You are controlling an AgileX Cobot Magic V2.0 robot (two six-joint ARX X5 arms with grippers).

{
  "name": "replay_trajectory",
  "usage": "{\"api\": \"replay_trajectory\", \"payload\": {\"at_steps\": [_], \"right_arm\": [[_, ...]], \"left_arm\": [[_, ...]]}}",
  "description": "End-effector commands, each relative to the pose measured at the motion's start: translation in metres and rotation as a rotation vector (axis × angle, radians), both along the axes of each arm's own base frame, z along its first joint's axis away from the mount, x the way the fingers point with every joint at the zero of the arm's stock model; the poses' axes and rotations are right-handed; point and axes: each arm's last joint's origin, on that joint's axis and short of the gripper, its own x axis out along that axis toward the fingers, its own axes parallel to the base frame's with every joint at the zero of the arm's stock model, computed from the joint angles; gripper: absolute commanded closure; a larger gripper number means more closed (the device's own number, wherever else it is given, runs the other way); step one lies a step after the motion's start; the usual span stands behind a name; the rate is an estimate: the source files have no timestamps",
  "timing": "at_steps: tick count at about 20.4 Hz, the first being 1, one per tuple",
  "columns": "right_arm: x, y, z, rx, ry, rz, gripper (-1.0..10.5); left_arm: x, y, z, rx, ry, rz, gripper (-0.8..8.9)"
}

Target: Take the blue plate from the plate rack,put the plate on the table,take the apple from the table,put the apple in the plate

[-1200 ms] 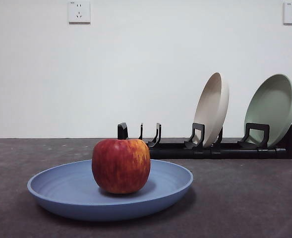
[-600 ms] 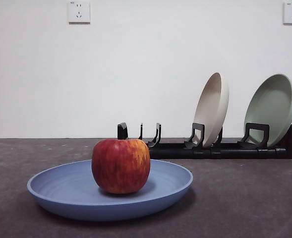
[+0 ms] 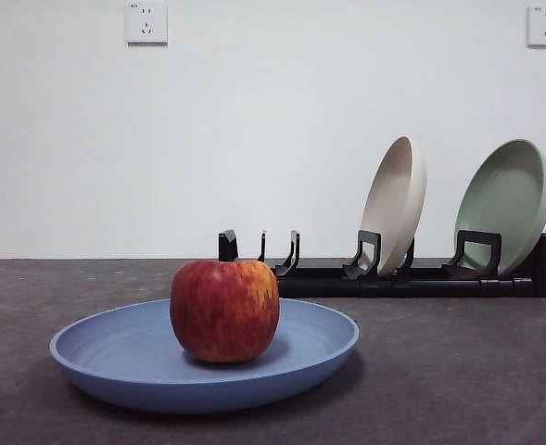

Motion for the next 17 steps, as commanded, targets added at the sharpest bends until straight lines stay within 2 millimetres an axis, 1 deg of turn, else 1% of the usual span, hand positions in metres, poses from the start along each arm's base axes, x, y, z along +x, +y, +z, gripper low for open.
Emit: {"api": "replay_trajectory", "payload": {"at_steps": [1,3,4,6,7,8,10,17], "right_arm": [[0.02,-0.005,-0.055,0.081,-0.223,0.066,9.5],[0.033,-0.019,-0.113,0.144,-0.322,-0.058,9.5],[0.036,-0.024,-0.139,0.161,-0.357,-0.107,9.5],[0.035,-0.033,-0.18,0.187,-0.402,-0.191,9.5],[0.035,-0.037,-0.194,0.21,-0.407,-0.223,9.5],[0.035,-0.038,-0.202,0.222,-0.409,-0.243,9.5],[0.035,-0.041,-0.21,0.22,-0.41,-0.265,9.5],[0.035,-0.043,-0.225,0.19,-0.355,-0.312,9.5]], "left_arm": [[0.0,0.0,-0.003,-0.01,0.007,0.007,8.17],[0.0,0.0,-0.003,-0.01,0.009,0.006,8.17],[0.001,0.0,-0.003,-0.01,0.013,0.007,8.17],[0.001,0.0,-0.004,-0.01,0.014,0.007,8.17],[0.001,0.0,-0.004,-0.01,0.014,0.007,8.17],[0.001,0.0,-0.004,-0.01,0.015,0.007,8.17],[0.001,0.0,-0.004,-0.01,0.023,0.007,8.17],[0.001,0.0,-0.005,-0.01,0.031,0.007,8.17]]}}
